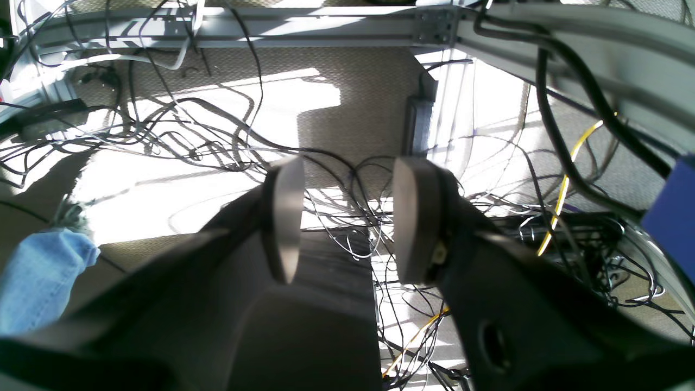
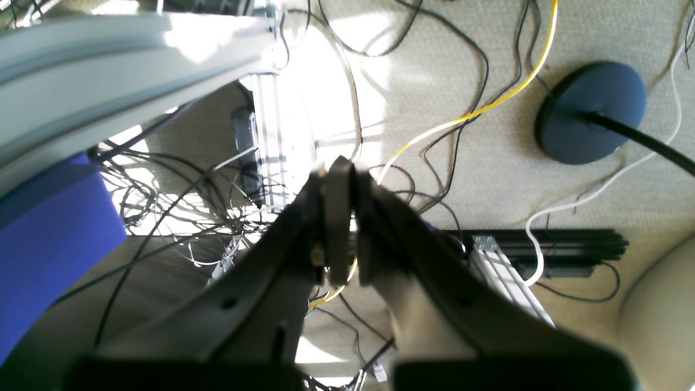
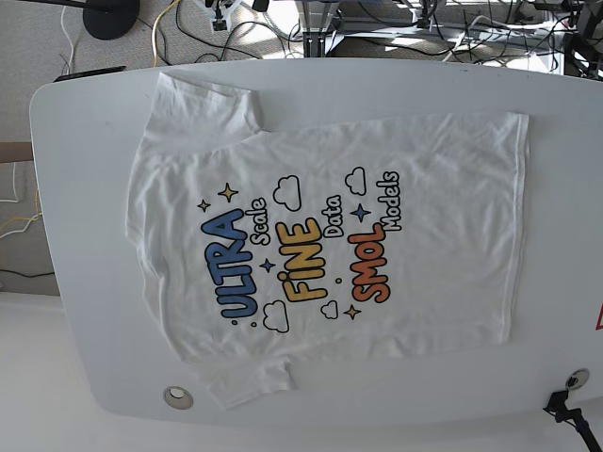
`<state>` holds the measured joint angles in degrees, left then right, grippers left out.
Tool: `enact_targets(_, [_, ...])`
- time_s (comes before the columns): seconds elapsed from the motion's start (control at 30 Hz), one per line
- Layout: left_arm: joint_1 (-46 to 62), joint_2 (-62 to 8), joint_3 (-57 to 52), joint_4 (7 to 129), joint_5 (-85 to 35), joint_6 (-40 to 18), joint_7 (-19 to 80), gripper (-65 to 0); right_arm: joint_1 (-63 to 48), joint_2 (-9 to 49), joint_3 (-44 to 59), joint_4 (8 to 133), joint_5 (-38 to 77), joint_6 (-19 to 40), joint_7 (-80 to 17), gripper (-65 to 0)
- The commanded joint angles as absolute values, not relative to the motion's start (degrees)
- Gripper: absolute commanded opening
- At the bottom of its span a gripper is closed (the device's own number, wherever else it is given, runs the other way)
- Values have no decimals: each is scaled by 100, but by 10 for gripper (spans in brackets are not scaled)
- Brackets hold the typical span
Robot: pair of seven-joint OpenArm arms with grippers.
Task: Fold the T-shirt properly
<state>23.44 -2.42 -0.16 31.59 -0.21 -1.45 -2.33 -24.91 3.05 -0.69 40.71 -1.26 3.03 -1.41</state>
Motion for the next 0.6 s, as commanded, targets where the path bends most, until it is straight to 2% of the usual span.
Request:
enact_targets(0.0, [2571, -382, -22, 3512, -22, -101, -268, -394, -2765, 365, -57, 4541, -84, 338, -127, -637])
enact_targets(0.07, [2844, -409, -22, 3864, -31, -101, -277, -394, -3090, 374, -57, 4998, -84, 330, -127, -587])
enact_targets(0.23, [3538, -418, -22, 4831, -31, -101, -277, -393, -3846, 374, -57, 6035, -119, 347, -127, -306])
enact_targets(0.3, [3837, -505, -22, 5209, -31, -101, -277, -393, -4092, 374, -66, 6334, -127, 365, -127, -231])
enact_targets(0.57, [5042, -716, -31, 6677, -31, -101, -277, -393, -5165, 374, -66, 7714, -127, 382, -127, -220])
